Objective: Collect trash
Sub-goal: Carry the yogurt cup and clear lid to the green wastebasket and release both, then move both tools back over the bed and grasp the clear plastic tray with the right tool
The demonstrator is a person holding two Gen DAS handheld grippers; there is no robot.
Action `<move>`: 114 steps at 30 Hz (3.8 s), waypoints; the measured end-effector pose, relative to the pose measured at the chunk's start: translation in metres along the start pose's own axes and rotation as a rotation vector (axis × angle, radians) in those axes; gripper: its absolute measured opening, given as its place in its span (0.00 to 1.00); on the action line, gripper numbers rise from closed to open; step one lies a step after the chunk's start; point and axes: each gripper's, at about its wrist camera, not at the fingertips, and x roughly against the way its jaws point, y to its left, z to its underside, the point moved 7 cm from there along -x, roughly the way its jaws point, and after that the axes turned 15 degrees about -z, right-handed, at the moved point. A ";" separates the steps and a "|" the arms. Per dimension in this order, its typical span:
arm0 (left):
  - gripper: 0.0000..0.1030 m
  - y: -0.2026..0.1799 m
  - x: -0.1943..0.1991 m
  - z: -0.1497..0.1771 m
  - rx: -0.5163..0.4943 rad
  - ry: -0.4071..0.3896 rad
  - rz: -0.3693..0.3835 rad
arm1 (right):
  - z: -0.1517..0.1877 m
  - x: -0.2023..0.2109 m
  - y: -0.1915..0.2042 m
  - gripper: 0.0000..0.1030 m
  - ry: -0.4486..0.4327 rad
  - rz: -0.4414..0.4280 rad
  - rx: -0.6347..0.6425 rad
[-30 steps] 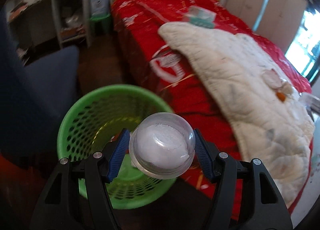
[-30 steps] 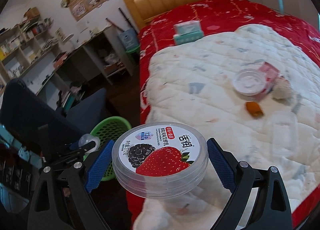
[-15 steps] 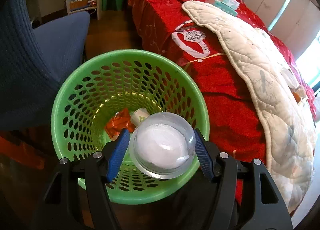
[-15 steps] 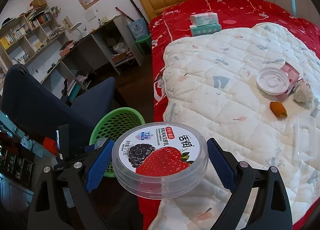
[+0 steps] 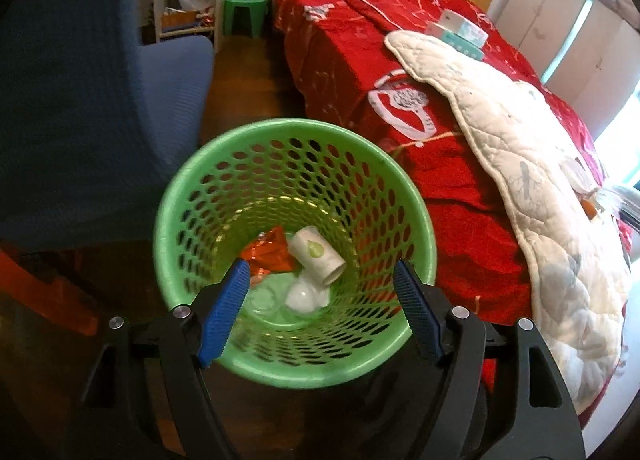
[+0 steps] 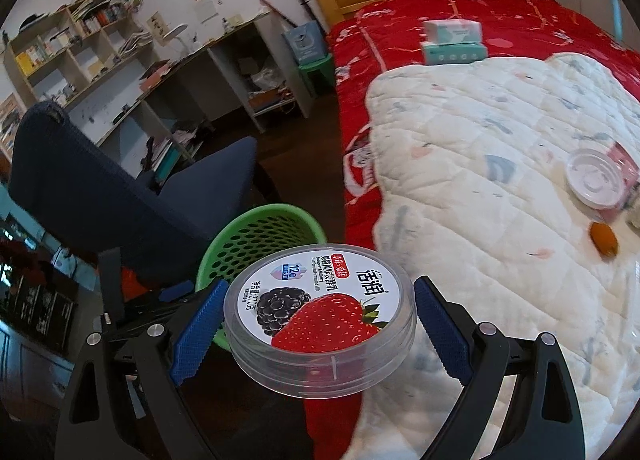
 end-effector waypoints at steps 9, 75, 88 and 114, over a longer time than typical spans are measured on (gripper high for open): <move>0.71 0.047 0.023 0.005 0.054 -0.038 -0.061 | 0.000 -0.057 0.028 0.87 0.085 -0.049 0.039; 0.71 -0.095 0.052 -0.019 -0.110 -0.077 0.124 | 0.027 0.162 -0.214 0.87 -0.149 0.585 -0.250; 0.71 -0.162 0.052 -0.031 -0.199 -0.084 0.175 | 0.031 0.147 -0.254 0.87 -0.074 0.606 -0.277; 0.71 -0.368 0.064 -0.032 -0.510 -0.118 0.360 | 0.053 0.182 -0.251 0.56 -0.150 0.531 -0.294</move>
